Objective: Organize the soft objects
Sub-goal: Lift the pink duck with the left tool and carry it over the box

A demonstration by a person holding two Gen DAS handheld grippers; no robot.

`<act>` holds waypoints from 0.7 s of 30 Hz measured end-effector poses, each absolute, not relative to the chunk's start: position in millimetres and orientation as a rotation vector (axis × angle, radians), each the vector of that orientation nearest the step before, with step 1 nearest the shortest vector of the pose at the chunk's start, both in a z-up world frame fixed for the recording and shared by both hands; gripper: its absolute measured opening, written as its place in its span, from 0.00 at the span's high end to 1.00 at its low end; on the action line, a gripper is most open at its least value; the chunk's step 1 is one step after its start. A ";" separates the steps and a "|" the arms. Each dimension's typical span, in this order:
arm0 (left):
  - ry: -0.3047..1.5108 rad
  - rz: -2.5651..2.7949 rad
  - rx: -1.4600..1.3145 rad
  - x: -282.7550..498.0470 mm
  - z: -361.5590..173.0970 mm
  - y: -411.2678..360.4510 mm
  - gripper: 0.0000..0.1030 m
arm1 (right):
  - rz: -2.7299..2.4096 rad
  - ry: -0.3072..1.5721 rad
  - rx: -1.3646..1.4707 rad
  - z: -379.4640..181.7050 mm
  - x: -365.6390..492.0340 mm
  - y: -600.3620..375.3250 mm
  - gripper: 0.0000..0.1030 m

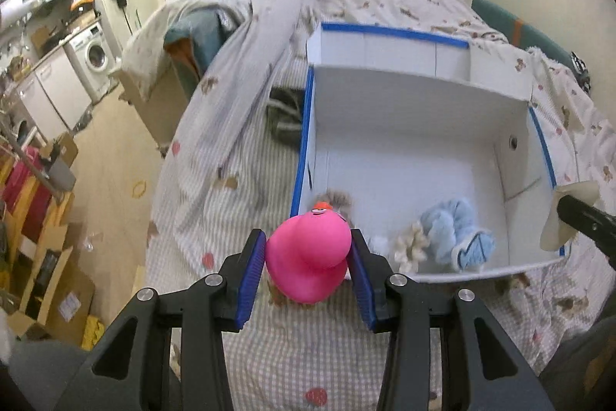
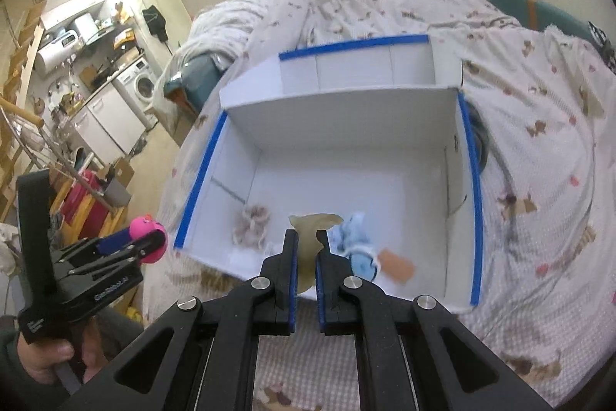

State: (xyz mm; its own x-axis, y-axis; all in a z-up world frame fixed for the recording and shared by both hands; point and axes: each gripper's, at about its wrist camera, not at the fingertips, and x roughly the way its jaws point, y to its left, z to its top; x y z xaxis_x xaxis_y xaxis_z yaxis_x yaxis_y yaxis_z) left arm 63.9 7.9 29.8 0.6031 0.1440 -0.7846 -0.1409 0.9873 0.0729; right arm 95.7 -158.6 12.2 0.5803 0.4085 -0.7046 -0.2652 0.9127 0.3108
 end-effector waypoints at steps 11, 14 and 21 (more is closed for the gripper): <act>0.929 0.149 0.014 97.4 19.0 2.8 0.62 | 0.402 0.860 0.187 3.8 121.9 -149.2 0.91; 0.946 0.142 0.013 107.5 13.0 1.4 0.62 | 0.401 0.863 0.188 -6.7 128.4 -147.0 0.91; 0.958 0.119 0.039 127.8 2.1 -3.0 0.62 | 0.391 0.933 0.192 -41.9 143.2 -143.1 0.91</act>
